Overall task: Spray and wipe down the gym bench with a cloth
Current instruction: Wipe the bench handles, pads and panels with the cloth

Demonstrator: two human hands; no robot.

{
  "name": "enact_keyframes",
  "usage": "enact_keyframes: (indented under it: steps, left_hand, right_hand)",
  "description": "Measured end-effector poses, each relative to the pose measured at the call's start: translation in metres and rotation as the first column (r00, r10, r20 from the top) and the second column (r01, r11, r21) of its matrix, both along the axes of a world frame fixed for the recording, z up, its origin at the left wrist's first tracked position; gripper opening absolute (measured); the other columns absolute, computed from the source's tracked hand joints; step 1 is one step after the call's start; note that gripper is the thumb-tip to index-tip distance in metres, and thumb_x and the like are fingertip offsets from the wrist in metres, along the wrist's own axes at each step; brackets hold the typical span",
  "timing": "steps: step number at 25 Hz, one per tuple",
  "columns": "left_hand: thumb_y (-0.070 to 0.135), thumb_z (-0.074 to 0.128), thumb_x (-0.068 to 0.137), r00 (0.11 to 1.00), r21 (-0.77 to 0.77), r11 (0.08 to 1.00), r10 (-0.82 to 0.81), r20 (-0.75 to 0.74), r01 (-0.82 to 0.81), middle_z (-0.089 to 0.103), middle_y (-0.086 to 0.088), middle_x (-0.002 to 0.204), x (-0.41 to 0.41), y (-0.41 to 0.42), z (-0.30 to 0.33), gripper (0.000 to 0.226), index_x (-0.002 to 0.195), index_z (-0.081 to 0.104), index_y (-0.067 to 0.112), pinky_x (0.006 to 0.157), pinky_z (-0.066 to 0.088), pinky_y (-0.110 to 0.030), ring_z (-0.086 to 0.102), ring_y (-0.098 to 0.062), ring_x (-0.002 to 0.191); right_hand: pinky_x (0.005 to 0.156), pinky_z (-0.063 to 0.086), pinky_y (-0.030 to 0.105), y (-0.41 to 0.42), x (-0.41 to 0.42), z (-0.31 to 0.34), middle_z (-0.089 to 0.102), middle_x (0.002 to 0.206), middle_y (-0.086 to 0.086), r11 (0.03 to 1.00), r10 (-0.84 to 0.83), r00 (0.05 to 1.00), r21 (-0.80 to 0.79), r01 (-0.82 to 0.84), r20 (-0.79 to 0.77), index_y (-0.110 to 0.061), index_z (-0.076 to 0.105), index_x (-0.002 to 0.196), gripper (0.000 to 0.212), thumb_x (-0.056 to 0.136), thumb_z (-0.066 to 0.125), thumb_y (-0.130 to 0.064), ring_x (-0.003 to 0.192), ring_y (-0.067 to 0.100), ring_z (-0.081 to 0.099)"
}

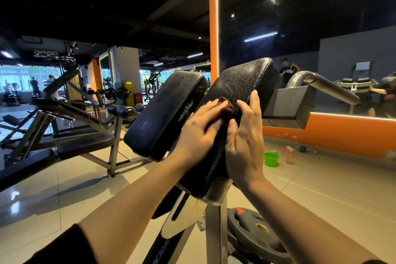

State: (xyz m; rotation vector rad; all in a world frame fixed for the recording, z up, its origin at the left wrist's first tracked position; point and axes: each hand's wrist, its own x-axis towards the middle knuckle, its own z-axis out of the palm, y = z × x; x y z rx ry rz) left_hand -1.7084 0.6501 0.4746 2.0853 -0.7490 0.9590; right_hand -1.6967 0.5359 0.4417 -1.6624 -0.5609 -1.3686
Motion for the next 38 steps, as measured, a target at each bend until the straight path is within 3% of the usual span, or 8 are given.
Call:
enact_keyframes:
  steps: [6,10,15,20,24,26,35,38]
  left_hand:
    - [0.009,0.048,0.098,0.983,-0.101,0.984,0.136,-0.125,-0.149,0.045,-0.004,0.146,0.029,-0.003,0.022,0.043,0.140,0.047,0.016,0.117,0.024,-0.033,0.036,-0.017,0.139]
    - [0.016,0.046,0.094,0.997,0.036,0.996,-0.078,0.011,0.077,0.042,0.013,0.138,-0.002,-0.004,0.003,0.047,0.139,0.038,0.027,0.110,0.021,-0.008,0.032,0.004,0.132]
    - [0.009,0.048,0.098,0.983,-0.115,0.982,0.135,-0.123,-0.149,0.047,-0.002,0.145,0.023,-0.006,0.022,0.043,0.140,0.047,0.017,0.112,0.024,-0.021,0.038,-0.015,0.137]
    - [0.020,0.045,0.093,0.999,0.052,0.998,-0.044,-0.020,0.045,0.044,0.012,0.138,0.000,0.001,0.002,0.048,0.140,0.040,0.027,0.109,0.020,-0.008,0.032,0.002,0.133]
    - [0.009,0.047,0.098,0.977,-0.082,0.981,0.163,-0.135,-0.175,0.044,-0.002,0.147,0.018,-0.006,0.024,0.043,0.141,0.047,0.016,0.110,0.020,-0.017,0.035,-0.014,0.138]
    - [0.010,0.048,0.098,0.996,-0.018,0.997,0.069,-0.061,-0.071,0.042,0.001,0.147,0.011,-0.016,0.025,0.044,0.141,0.046,0.016,0.111,0.018,-0.016,0.033,-0.011,0.139]
    - [0.007,0.047,0.098,0.999,0.046,0.998,-0.033,-0.016,0.033,0.040,0.007,0.145,0.025,-0.027,0.041,0.046,0.142,0.044,0.019,0.110,0.012,-0.007,0.026,-0.002,0.137]
    - [0.009,0.046,0.099,0.996,0.020,0.998,0.068,-0.058,-0.067,0.038,0.002,0.149,0.048,-0.014,0.051,0.044,0.142,0.045,0.020,0.116,0.012,-0.024,0.025,-0.015,0.141]
  right_hand:
    - [0.120,0.011,0.025,0.000,0.001,0.001,0.017,0.158,0.011,1.000,-0.003,1.000,-0.016,0.003,-0.002,-0.007,0.041,0.135,0.042,0.097,0.032,-0.022,0.149,0.019,0.011]
    - [0.119,0.011,0.021,-0.001,0.001,0.000,0.019,0.157,0.009,1.000,0.014,1.000,0.006,-0.014,0.017,-0.009,0.041,0.136,0.042,0.096,0.034,-0.021,0.148,0.020,0.013]
    - [0.118,0.009,0.018,0.000,0.000,0.001,0.018,0.158,0.013,1.000,-0.017,1.000,-0.020,0.017,-0.006,-0.010,0.038,0.136,0.043,0.096,0.032,-0.024,0.148,0.021,0.013]
    - [0.112,0.006,0.006,-0.002,-0.004,0.002,0.019,0.159,0.013,0.999,-0.022,0.999,-0.025,0.021,-0.027,-0.008,0.040,0.137,0.044,0.096,0.033,-0.025,0.147,0.020,0.015]
    - [0.117,0.023,0.028,-0.010,-0.011,0.009,0.029,0.155,0.014,0.991,-0.097,0.993,-0.101,0.090,-0.068,-0.007,0.042,0.135,0.046,0.095,0.041,-0.028,0.144,0.023,0.026]
    - [0.110,0.035,0.036,-0.026,-0.014,0.019,0.043,0.145,0.017,0.973,-0.172,0.984,-0.159,0.164,-0.036,-0.005,0.046,0.131,0.045,0.091,0.048,-0.026,0.133,0.027,0.040]
    - [0.105,0.030,0.042,-0.070,0.021,0.114,0.030,0.150,0.015,0.854,-0.430,0.855,-0.440,0.279,-0.292,-0.010,0.023,0.149,0.057,0.101,0.038,-0.037,0.133,0.033,0.034]
    - [0.113,0.025,0.042,-0.077,0.031,0.114,0.016,0.159,0.013,0.831,-0.443,0.839,-0.497,0.251,-0.317,-0.012,0.010,0.153,0.065,0.102,0.028,-0.047,0.144,0.029,0.024]
